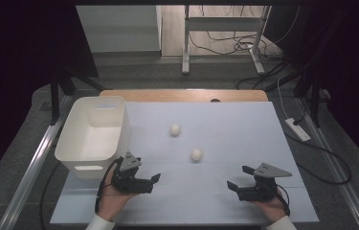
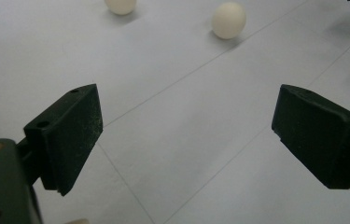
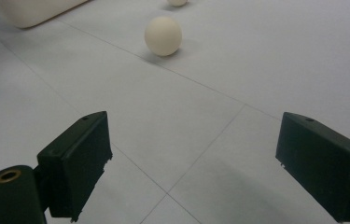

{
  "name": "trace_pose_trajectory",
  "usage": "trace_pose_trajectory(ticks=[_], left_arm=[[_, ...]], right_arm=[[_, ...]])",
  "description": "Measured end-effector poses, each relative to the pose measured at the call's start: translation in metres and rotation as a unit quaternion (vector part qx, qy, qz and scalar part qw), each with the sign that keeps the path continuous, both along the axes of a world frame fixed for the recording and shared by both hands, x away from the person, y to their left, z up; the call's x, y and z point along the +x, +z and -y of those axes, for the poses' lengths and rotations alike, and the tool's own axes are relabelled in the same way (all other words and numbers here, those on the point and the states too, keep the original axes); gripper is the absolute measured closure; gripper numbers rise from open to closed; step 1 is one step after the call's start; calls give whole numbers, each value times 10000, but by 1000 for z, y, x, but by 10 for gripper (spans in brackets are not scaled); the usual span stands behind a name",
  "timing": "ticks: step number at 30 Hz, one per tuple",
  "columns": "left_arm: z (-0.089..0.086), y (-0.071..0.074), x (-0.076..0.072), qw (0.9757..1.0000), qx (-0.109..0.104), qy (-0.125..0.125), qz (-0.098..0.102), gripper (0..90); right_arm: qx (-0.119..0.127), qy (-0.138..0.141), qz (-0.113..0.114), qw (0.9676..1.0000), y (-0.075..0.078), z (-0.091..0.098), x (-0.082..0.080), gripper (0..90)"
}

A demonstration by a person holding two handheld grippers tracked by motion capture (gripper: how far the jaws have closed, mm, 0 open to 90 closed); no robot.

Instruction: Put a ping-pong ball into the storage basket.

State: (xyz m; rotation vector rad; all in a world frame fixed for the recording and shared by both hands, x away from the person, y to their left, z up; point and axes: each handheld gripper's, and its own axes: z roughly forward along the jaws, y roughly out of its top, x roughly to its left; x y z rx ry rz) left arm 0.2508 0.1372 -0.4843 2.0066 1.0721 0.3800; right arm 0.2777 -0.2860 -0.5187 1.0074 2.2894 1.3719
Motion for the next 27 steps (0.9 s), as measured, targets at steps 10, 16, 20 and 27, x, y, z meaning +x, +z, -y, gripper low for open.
trace_pose_trajectory(ticks=[10,16,20,27], left_arm=[[8,5,11,10000,-15,-23,-47,95],[15,3,20,9999,-36,-34,-105,95],[20,4,25,9999,-51,-51,-129,94],[24,2,33,9998,-52,-70,-184,94]], right_arm=[[8,28,-4,10000,0,-3,4,101],[56,96,12,9999,1,-3,6,103],[85,136,9,9999,2,-4,8,103],[24,152,-22,9999,1,-7,10,103]])
